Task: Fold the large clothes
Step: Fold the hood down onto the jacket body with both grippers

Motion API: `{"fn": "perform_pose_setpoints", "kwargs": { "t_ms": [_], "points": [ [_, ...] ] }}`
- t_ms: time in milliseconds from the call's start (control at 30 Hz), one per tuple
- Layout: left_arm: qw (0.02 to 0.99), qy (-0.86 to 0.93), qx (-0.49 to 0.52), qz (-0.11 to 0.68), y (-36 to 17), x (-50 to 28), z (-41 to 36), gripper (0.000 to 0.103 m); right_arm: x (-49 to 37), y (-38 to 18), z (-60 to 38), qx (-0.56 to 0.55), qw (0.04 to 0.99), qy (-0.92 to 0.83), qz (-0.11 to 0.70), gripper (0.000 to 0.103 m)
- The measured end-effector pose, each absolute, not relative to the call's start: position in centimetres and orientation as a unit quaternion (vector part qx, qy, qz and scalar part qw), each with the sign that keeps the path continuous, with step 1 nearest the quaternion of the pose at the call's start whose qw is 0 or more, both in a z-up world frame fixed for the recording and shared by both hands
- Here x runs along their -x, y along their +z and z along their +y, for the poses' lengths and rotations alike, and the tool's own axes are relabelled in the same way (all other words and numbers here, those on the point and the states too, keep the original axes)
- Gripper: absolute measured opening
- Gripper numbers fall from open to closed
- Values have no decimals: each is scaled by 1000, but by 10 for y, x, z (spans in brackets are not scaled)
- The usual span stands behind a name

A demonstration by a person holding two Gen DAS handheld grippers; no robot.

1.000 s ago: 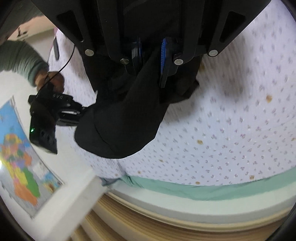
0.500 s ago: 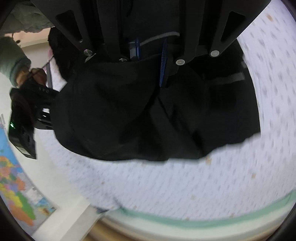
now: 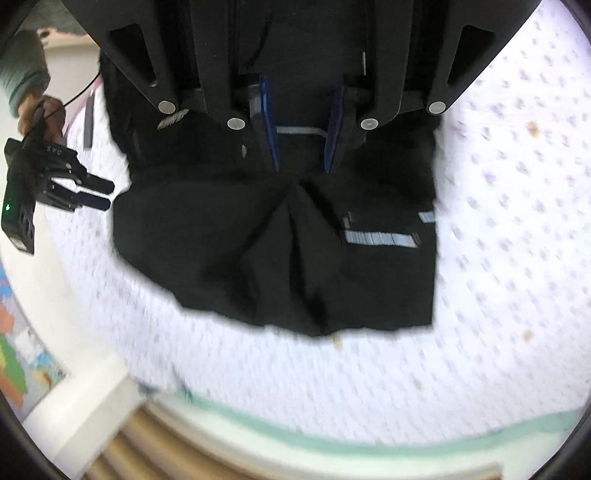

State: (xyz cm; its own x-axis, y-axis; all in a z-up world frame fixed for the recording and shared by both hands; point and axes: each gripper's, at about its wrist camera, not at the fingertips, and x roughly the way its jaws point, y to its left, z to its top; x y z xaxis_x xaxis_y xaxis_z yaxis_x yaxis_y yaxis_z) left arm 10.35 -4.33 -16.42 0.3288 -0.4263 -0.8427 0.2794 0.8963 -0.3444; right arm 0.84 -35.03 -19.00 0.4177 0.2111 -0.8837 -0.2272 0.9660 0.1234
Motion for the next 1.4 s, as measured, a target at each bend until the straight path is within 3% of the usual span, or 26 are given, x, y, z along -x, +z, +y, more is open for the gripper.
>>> {"fn": "perform_pose_setpoints", "kwargs": {
  "t_ms": [67,167,333,467,567,667,800,1100,1333,1400],
  "points": [
    [828,-224,79,509,-138,-109,-45,28,-14,-168,-353,-16,856,135,499,59],
    [828,-259,107,486,-115,-125,-60,46,-36,-137,-345,-71,871,155,460,62],
    [795,-293,127,516,-138,-159,-98,47,-76,-153,-318,-84,863,144,478,61],
    [730,-328,155,580,-197,-162,-117,46,-97,-217,-297,-71,827,134,542,61],
    [709,-300,121,627,-253,-156,-126,46,-95,-275,-290,-42,797,117,591,61],
    [696,-280,160,641,-289,-157,-120,45,-87,-314,-289,-38,785,112,608,61],
    [701,-281,175,632,-280,-157,-115,44,-85,-316,-293,-40,789,110,603,62],
    [720,-339,150,586,-205,-120,-101,44,-46,-252,-325,-53,817,150,554,63],
    [687,-275,140,657,-271,-131,-110,44,-62,-301,-314,-53,775,131,615,62],
    [686,-272,156,657,-266,-132,-107,44,-65,-308,-313,-55,771,122,623,63]
  ]
}}
